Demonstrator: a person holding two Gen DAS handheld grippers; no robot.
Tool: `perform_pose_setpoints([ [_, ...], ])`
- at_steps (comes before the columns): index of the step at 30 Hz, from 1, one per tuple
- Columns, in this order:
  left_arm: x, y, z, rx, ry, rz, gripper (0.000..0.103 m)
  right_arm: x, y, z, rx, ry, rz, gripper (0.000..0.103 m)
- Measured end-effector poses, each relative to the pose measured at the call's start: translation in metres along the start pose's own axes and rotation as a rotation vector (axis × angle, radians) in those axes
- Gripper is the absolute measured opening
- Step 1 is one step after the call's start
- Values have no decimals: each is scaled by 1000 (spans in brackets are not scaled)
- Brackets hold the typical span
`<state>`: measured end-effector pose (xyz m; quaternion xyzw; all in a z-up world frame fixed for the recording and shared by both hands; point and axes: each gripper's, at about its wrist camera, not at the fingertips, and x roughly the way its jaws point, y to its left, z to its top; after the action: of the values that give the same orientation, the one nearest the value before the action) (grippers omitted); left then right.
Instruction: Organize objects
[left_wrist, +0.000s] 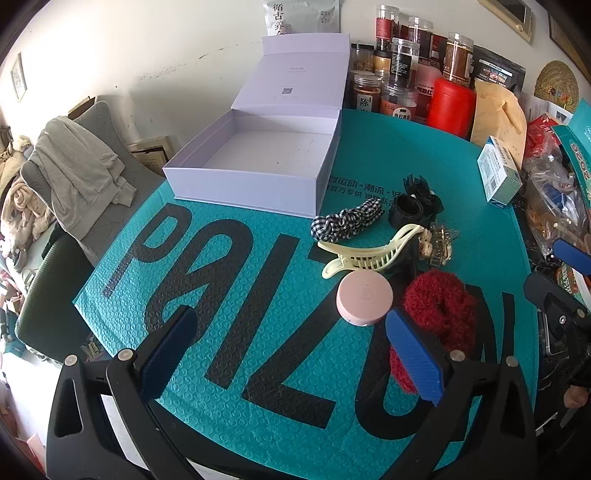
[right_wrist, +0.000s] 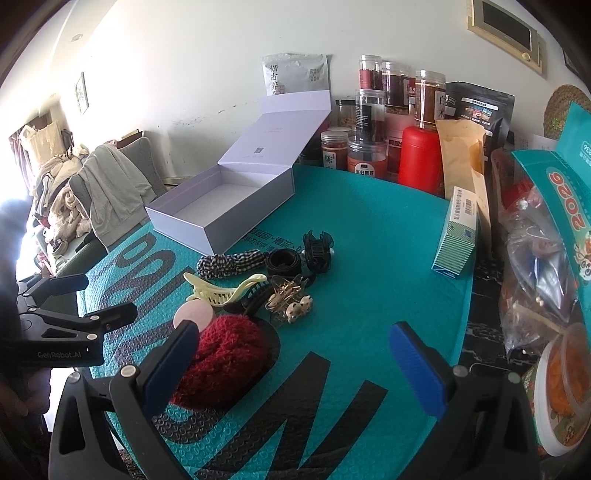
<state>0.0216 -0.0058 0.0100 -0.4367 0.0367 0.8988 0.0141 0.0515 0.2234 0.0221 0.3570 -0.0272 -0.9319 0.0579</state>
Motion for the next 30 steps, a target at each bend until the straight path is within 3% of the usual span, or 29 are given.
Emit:
perform_pose_setpoints([
  [30,0,5,-7,-40,14,-15,102,1,1,-5,1,8,25,102],
])
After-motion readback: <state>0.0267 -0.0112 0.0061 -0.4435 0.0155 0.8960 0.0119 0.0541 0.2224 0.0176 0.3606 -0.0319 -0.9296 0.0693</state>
